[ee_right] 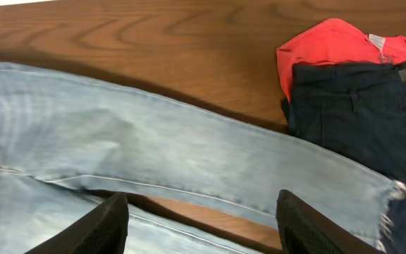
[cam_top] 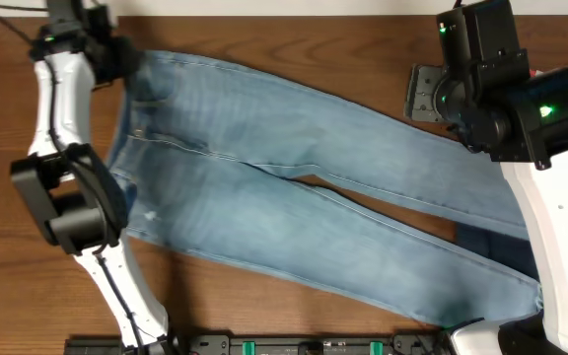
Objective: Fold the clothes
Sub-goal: 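Pull the waistband left with the left gripper to spread the jeans flat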
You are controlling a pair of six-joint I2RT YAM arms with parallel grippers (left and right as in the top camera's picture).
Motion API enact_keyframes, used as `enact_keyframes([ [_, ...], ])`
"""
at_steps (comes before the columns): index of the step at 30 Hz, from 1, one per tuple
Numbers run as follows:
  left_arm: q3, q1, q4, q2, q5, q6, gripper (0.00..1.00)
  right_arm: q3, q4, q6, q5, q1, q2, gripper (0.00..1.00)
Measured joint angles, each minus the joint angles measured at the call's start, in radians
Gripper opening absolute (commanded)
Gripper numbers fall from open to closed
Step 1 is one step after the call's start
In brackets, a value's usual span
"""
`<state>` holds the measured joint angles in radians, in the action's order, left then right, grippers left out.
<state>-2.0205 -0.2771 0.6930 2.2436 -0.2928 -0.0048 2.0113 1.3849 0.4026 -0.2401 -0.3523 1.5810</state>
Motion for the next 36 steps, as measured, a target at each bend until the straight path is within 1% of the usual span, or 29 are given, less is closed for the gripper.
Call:
enact_keyframes([
  [5, 0.0, -0.089, 0.01, 0.0, 0.039, -0.008, 0.06, 0.0, 0.0, 0.0, 0.0, 0.0, 0.0, 0.66],
  [13, 0.0, -0.298, 0.011, -0.003, 0.072, -0.043, 0.06, 0.0, 0.0, 0.0, -0.001, 0.0, 0.0, 0.68],
  [14, 0.0, -0.317, 0.014, -0.005, 0.076, -0.045, 0.07, 0.0, 0.0, 0.0, -0.001, 0.0, 0.0, 0.68],
  [15, 0.0, -0.336, 0.016, -0.009, 0.08, -0.046, 0.13, 0.0, -0.001, 0.0, -0.001, 0.0, 0.0, 0.68],
  [16, 0.0, -0.348, 0.018, -0.015, 0.084, -0.045, 0.32, 0.0, -0.002, 0.0, -0.002, 0.0, 0.0, 0.69],
  [17, 0.0, -0.36, 0.018, -0.024, 0.089, -0.047, 0.43, 0.0, -0.002, 0.0, -0.002, 0.0, 0.0, 0.69],
  [18, 0.0, -0.369, 0.017, -0.035, 0.091, -0.05, 0.48, 0.0, -0.002, 0.0, -0.002, 0.0, 0.0, 0.69],
  [21, 0.0, -0.379, 0.016, -0.08, 0.091, -0.051, 0.58, 0.0, -0.003, 0.0, -0.003, 0.0, 0.0, 0.71],
  [24, 0.0, -0.381, 0.024, -0.129, 0.09, -0.052, 0.61, 0.0, -0.003, 0.001, -0.005, 0.001, 0.0, 0.75],
  [27, 0.0, -0.38, 0.049, -0.171, 0.091, -0.051, 0.62, 0.0, -0.004, 0.003, -0.015, 0.006, 0.001, 0.75],
  [31, -0.002, -0.375, 0.15, -0.211, 0.076, -0.05, 0.62, 0.0, 0.017, 0.029, -0.022, 0.046, 0.014, 0.77],
  [32, -0.002, -0.375, 0.163, -0.215, 0.071, -0.049, 0.62, 0.0, 0.024, 0.035, -0.021, 0.056, 0.019, 0.77],
  [35, -0.002, -0.361, 0.28, -0.241, 0.041, -0.044, 0.62, 0.0, 0.054, 0.048, -0.007, 0.09, 0.061, 0.74],
  [36, -0.002, -0.354, 0.321, -0.255, 0.032, -0.044, 0.61, 0.0, 0.066, 0.053, 0.006, 0.104, 0.083, 0.7],
])
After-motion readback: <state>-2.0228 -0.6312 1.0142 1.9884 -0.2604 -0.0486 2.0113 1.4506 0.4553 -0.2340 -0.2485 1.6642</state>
